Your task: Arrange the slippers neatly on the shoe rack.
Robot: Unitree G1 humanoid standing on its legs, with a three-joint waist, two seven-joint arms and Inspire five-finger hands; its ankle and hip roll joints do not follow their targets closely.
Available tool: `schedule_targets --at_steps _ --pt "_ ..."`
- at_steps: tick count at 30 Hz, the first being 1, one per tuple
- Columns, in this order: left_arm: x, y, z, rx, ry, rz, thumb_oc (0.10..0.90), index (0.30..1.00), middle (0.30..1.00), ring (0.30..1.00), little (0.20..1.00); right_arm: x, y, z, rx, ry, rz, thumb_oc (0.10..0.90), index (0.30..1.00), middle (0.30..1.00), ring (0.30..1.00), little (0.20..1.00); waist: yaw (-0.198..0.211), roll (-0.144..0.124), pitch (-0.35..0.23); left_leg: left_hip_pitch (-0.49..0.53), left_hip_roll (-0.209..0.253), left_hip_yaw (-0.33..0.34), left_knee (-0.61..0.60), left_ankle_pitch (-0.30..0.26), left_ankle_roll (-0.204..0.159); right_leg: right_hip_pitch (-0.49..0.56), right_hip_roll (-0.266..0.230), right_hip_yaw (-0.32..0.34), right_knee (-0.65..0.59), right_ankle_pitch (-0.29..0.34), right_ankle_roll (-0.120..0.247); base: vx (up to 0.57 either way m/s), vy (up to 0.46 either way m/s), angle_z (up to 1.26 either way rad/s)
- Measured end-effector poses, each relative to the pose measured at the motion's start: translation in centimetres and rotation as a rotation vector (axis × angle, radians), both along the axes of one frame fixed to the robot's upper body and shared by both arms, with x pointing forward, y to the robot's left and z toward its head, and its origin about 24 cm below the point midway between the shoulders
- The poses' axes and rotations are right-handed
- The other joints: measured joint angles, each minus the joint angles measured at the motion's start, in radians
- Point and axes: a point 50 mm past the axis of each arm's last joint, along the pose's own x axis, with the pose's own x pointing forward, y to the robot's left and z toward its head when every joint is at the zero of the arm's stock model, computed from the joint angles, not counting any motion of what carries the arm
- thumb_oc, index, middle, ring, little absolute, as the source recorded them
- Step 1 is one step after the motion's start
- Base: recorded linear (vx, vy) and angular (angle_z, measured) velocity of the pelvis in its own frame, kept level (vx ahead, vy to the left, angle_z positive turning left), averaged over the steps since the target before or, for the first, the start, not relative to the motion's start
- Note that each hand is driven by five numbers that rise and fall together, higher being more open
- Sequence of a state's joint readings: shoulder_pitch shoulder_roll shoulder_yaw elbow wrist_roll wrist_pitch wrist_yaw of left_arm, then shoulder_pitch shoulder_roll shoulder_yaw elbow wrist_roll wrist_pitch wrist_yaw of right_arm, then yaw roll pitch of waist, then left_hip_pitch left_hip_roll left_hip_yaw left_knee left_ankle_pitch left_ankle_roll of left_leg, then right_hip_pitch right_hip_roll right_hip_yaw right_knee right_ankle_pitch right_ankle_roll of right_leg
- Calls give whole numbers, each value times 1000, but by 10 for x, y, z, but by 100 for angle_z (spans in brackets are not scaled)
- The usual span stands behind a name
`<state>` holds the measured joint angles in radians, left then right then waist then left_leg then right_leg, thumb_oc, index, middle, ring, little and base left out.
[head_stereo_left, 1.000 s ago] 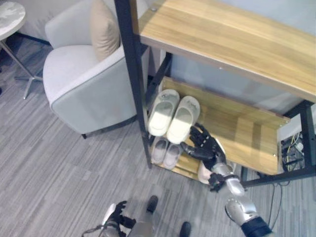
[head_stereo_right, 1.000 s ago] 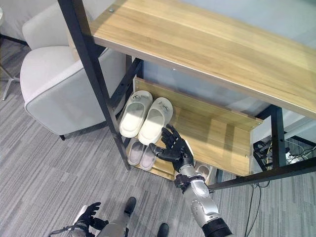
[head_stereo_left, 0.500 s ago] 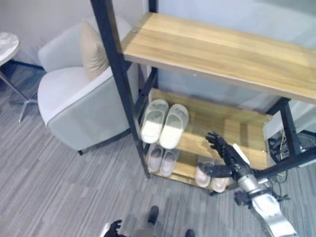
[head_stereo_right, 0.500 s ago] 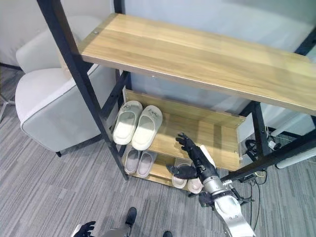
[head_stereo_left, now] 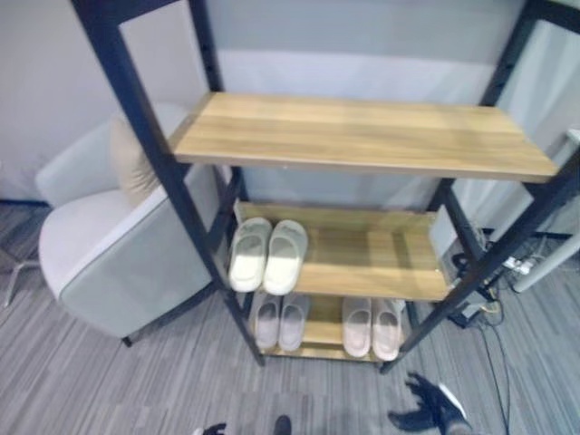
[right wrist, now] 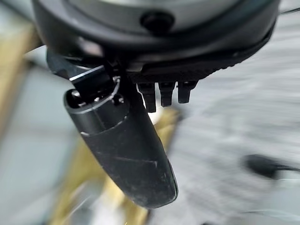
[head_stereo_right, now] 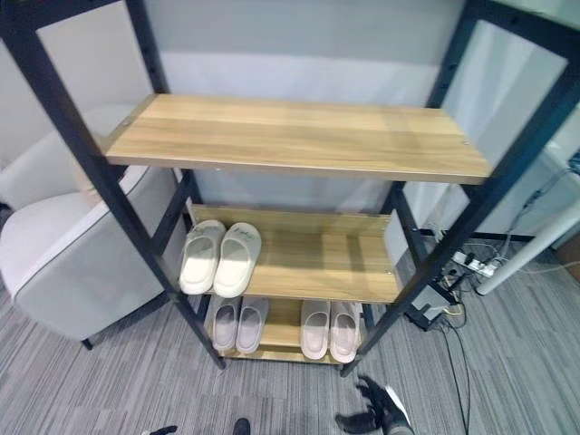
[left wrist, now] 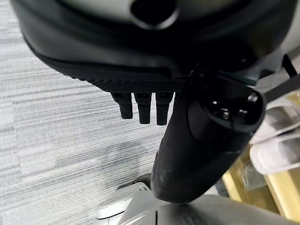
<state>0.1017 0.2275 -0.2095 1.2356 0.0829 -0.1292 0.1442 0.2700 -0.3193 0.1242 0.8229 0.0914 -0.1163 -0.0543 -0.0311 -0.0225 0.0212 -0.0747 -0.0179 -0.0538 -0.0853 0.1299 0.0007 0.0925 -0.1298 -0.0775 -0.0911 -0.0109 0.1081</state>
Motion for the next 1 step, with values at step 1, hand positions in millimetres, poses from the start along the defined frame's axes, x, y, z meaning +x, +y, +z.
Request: schedule_targets --at_steps 1 --pt "-2 1 -1 3 12 1 800 900 900 900 900 -6 -1 -5 -8 31 -21 800 900 900 900 900 -2 1 -1 5 3 7 0 -2 -2 1 3 7 0 1 -1 -43 -112 -26"
